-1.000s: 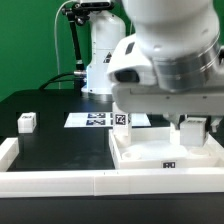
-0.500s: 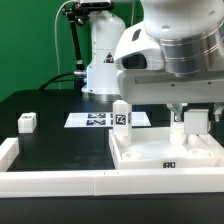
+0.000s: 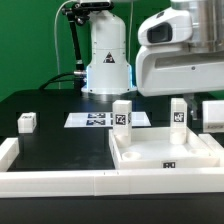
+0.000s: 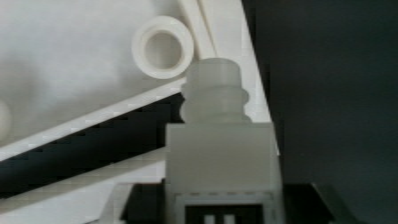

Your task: Assemble square table

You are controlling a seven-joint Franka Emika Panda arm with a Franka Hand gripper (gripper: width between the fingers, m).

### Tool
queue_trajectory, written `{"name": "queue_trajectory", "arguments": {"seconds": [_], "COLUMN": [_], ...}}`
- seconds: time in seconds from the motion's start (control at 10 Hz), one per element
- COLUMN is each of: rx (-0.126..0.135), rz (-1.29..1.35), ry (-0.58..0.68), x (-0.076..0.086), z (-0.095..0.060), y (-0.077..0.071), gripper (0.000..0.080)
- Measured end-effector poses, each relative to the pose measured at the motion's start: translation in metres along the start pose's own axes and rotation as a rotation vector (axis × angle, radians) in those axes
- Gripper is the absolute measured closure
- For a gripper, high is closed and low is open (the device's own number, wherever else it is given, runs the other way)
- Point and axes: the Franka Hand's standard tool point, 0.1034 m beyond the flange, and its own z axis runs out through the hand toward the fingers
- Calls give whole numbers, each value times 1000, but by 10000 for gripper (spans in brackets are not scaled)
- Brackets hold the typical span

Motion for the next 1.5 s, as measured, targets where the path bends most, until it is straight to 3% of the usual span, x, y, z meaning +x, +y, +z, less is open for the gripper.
{"name": "queue_trajectory", "arguments": {"seconds": [0.3, 0.7, 0.9, 1.0, 1.5], "rx": [49, 98, 41, 24, 21], "rz": [10, -59, -218, -261, -266], "ry": [221, 482, 492, 494, 488], "x": [4, -5, -6, -4, -5], "z": [1, 4, 1, -2, 1], "y": [-9, -26, -11, -5, -3], "gripper": [512, 511, 511, 511, 511]}}
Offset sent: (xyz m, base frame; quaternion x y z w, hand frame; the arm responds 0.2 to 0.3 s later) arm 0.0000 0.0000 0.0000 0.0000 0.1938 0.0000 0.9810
